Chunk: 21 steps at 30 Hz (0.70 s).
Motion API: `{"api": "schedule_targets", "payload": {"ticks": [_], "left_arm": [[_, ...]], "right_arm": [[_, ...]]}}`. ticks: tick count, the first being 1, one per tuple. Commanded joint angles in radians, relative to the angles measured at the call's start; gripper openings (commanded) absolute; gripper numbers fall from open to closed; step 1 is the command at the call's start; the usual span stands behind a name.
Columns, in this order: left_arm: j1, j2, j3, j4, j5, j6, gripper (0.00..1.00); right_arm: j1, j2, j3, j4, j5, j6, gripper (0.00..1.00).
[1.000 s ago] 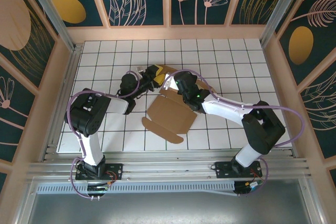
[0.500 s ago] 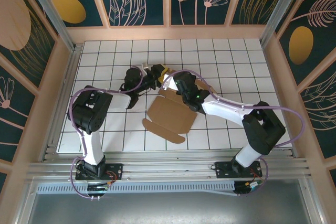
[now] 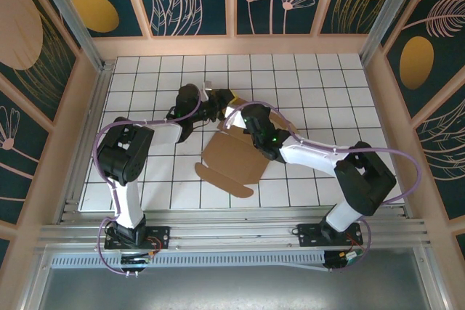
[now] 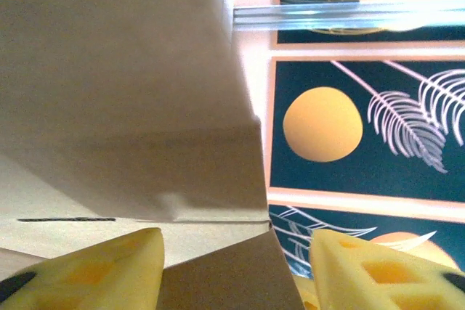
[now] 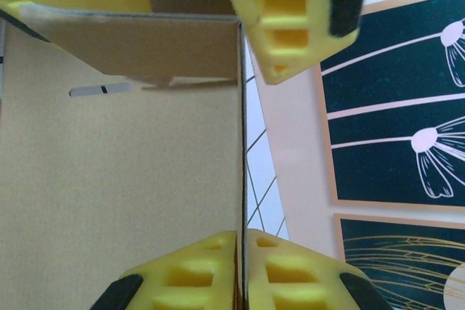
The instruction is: Fold the paper box
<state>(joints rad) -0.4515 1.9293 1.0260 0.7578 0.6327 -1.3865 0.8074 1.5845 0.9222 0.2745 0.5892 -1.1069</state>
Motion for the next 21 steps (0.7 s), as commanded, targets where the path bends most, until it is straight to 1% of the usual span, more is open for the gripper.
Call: {"api": "schedule_targets", "payload": {"ticks": [1,5,7,8,9,10,11,12,13,17,18,20,21], "left_arm": [[-0.028,-0.004,0.036,-0.086,0.065,0.143,0.48],[-0.031,0.002,0.054,-0.237,0.033,0.256,0.37],[-0.03,0.014,0.051,-0.262,0.023,0.274,0.34],[-0.03,0.021,0.049,-0.262,0.022,0.272,0.32],[-0.03,0.026,0.047,-0.264,0.018,0.271,0.31],[-0.031,0.033,0.045,-0.264,0.011,0.271,0.29],[-0.03,0.039,0.045,-0.266,0.006,0.275,0.28],[-0.03,0.042,0.047,-0.27,0.004,0.282,0.27],[-0.03,0.046,0.049,-0.274,-0.001,0.291,0.26],[-0.031,0.048,0.051,-0.283,-0.01,0.326,0.24],[-0.031,0.049,0.049,-0.285,-0.012,0.337,0.23],[-0.03,0.051,0.048,-0.294,-0.024,0.362,0.22],[-0.031,0.055,0.05,-0.305,-0.036,0.379,0.22]], "right_arm": [[0.022,-0.016,-0.025,0.059,-0.04,-0.01,0.14],[0.023,-0.007,-0.021,0.035,-0.069,0.037,0.19],[0.024,-0.007,-0.009,0.008,-0.084,0.08,0.22],[0.023,-0.013,0.003,-0.017,-0.098,0.11,0.25],[0.023,-0.02,0.014,-0.044,-0.115,0.138,0.28],[0.022,-0.033,0.027,-0.083,-0.142,0.173,0.34],[0.022,-0.05,0.042,-0.124,-0.174,0.208,0.48],[0.022,-0.065,0.052,-0.155,-0.205,0.237,0.57],[0.023,-0.086,0.059,-0.19,-0.24,0.268,0.61],[0.022,-0.171,0.074,-0.269,-0.33,0.398,0.74],[0.019,-0.2,0.08,-0.285,-0.356,0.434,0.74],[0.009,-0.247,0.094,-0.321,-0.417,0.518,0.79],[-0.013,-0.269,0.11,-0.346,-0.46,0.586,0.81]]}}
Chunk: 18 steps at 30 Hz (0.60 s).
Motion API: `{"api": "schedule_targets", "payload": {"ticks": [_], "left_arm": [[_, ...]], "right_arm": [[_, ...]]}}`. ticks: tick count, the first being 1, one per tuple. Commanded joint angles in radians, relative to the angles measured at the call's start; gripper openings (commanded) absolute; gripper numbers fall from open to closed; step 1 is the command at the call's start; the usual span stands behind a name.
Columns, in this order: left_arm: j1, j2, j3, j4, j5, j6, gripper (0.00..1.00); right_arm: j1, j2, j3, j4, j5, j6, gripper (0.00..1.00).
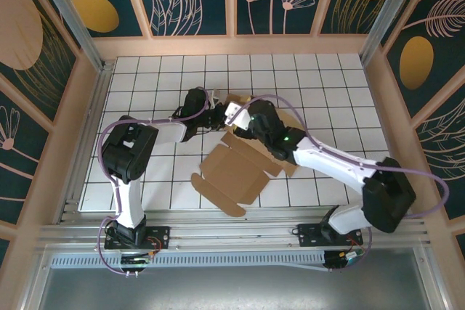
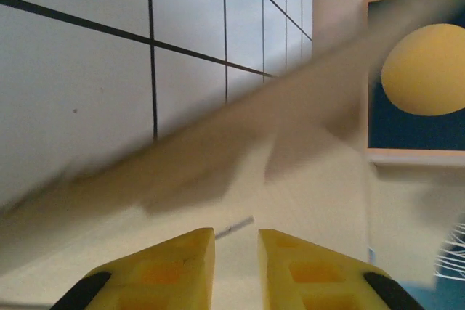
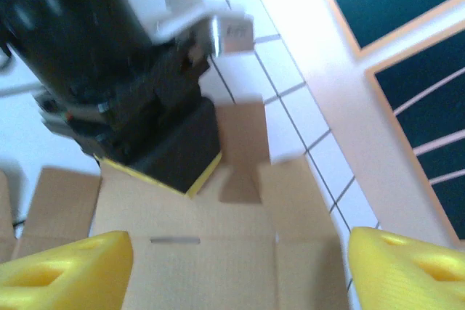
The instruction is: Fold the paper box
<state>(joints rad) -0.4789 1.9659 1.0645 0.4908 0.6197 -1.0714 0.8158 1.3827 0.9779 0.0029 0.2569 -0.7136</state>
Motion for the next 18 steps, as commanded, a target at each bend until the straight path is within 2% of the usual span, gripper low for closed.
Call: {"api": "schedule_targets", "payload": {"ticks": [1,2,4,8,11,15,18], "left_arm": [[-0.003,0.023,0.012,-0.047,-0.034,0.078,0.21],[-0.003,0.025,0.012,-0.047,-0.04,0.089,0.21],[-0.003,0.035,0.012,-0.044,-0.05,0.104,0.21],[-0.004,0.048,0.031,-0.075,-0.054,0.137,0.21],[-0.01,0.006,0.035,-0.122,-0.069,0.207,0.24],[-0.047,-0.117,0.048,-0.337,-0.229,0.334,0.35],[-0.084,-0.205,0.005,-0.424,-0.316,0.363,0.45]], "right_arm": [[-0.063,-0.087,0.081,-0.111,-0.186,0.277,0.85],[-0.116,-0.096,0.115,-0.152,-0.249,0.358,0.88],[-0.291,-0.086,0.197,-0.264,-0.47,0.533,0.92],[-0.609,0.042,0.318,-0.453,-0.728,0.712,0.99],[-0.721,0.158,0.367,-0.512,-0.728,0.736,0.99],[-0.766,0.303,0.372,-0.483,-0.694,0.721,0.99],[-0.775,0.417,0.374,-0.481,-0.687,0.652,0.99]]}}
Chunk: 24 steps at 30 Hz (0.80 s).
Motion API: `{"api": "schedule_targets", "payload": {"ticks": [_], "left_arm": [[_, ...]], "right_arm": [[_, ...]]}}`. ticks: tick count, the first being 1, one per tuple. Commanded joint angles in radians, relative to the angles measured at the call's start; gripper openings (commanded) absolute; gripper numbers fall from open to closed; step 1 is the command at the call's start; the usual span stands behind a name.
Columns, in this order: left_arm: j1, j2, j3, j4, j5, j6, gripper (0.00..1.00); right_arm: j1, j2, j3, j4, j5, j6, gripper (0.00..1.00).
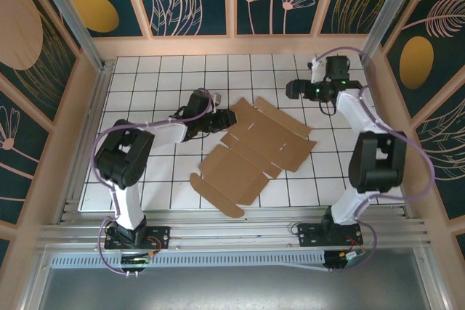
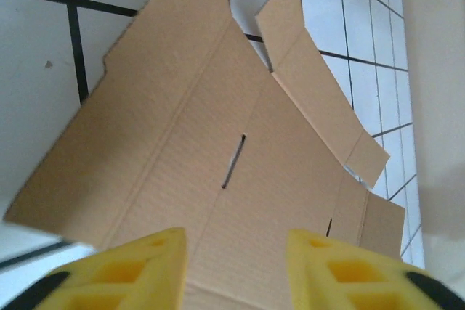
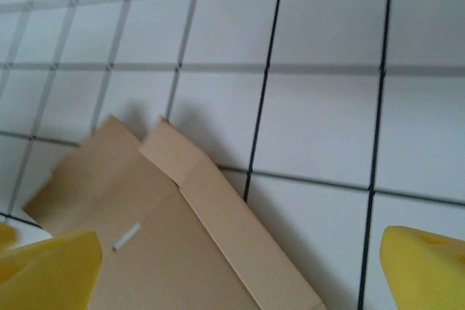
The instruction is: Fold the paper box
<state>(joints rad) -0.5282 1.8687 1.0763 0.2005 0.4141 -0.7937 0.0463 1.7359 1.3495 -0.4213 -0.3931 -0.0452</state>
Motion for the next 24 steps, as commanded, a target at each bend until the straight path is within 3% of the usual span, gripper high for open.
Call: {"api": "schedule_targets", "payload": {"ticks": [1,6,11,18,24], "left_arm": [[-0.043,-0.132,-0.032,-0.137,-0.116,0.084,0.48],[-0.091,-0.249,-0.159,-0.144,-0.119,0.115,0.7],[-0.101,-0.314,-0.249,-0.11,-0.096,0.157,0.81],[-0.137,-0.294,-0.289,-0.093,0.014,0.111,0.81],[-0.223,-0.232,-0.25,-0.116,0.006,0.037,0.77]], "right_arm": [[-0.005,0.095,0.014,-0.07,-0.026,-0.04,0.98],[-0.015,0.173,-0.007,-0.045,-0.09,-0.124,0.99],[-0.005,0.243,-0.018,-0.06,-0.141,-0.169,0.99],[0.004,0.266,-0.031,-0.084,-0.164,-0.197,0.95],[0.029,0.241,-0.058,-0.121,-0.202,-0.183,0.87]]}}
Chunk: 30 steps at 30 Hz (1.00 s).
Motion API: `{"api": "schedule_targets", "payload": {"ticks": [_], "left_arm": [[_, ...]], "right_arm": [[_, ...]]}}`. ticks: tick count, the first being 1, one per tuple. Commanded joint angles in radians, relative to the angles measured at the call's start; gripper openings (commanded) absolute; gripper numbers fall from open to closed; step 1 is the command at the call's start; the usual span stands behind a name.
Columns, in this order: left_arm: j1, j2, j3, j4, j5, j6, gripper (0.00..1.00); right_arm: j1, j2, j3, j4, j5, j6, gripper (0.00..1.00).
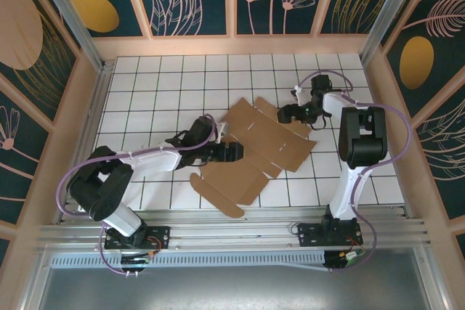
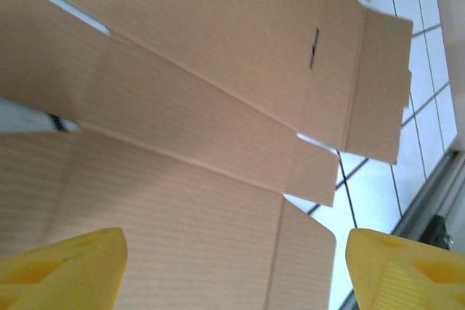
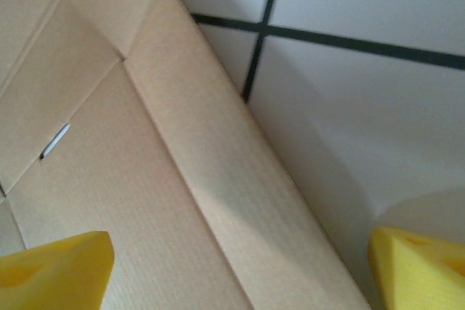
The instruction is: Fold the paper box
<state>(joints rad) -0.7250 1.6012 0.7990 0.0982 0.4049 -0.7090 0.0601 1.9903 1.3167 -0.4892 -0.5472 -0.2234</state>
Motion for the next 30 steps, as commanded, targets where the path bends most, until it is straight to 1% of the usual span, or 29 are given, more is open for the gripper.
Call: {"api": "schedule_targets", "payload": {"ticks": [1,3,5,7,8,10,13,15,18,20,24,25,28,30], "left_arm": [[-0.033,0.053,0.028,-0.002,-0.011,-0.063,0.75],[-0.034,0.094,0.038,-0.007,-0.07,-0.08,0.71],[-0.034,0.143,0.036,0.007,-0.154,-0.082,0.65],[-0.034,0.184,0.041,0.017,-0.201,-0.08,0.59],[-0.033,0.203,0.033,0.032,-0.215,-0.09,0.57],[-0.034,0.227,0.02,0.061,-0.243,-0.098,0.53],[-0.033,0.264,0.012,0.078,-0.293,-0.112,0.47],[-0.032,0.28,0.011,0.085,-0.323,-0.117,0.45],[-0.031,0.295,0.013,0.095,-0.365,-0.116,0.43],[-0.029,0.3,0.022,0.094,-0.382,-0.104,0.43],[-0.025,0.298,0.041,0.076,-0.401,-0.069,0.42],[-0.022,0.294,0.042,0.072,-0.405,-0.059,0.42],[-0.016,0.289,0.043,0.066,-0.41,-0.036,0.42],[-0.013,0.291,0.044,0.063,-0.408,-0.022,0.41]], "right_arm": [[0.015,-0.021,-0.033,-0.047,-0.05,0.011,0.84],[0.018,-0.041,-0.048,-0.04,-0.063,0.035,0.79],[0.025,-0.058,-0.054,-0.045,-0.066,0.045,0.73],[0.027,-0.074,-0.056,-0.054,-0.066,0.05,0.68],[0.029,-0.081,-0.056,-0.06,-0.072,0.052,0.64],[0.031,-0.093,-0.05,-0.074,-0.078,0.056,0.59],[0.037,-0.116,-0.046,-0.089,-0.099,0.061,0.55],[0.04,-0.141,-0.06,-0.084,-0.123,0.067,0.53],[0.052,-0.178,-0.116,-0.049,-0.163,0.078,0.51],[0.066,-0.196,-0.149,-0.04,-0.162,0.082,0.51],[0.098,-0.23,-0.196,-0.031,-0.058,0.084,0.49],[0.107,-0.237,-0.202,-0.023,-0.008,0.088,0.53],[0.139,-0.258,-0.208,0.019,0.169,0.087,0.7],[0.156,-0.26,-0.204,0.052,0.261,0.082,0.71]]}}
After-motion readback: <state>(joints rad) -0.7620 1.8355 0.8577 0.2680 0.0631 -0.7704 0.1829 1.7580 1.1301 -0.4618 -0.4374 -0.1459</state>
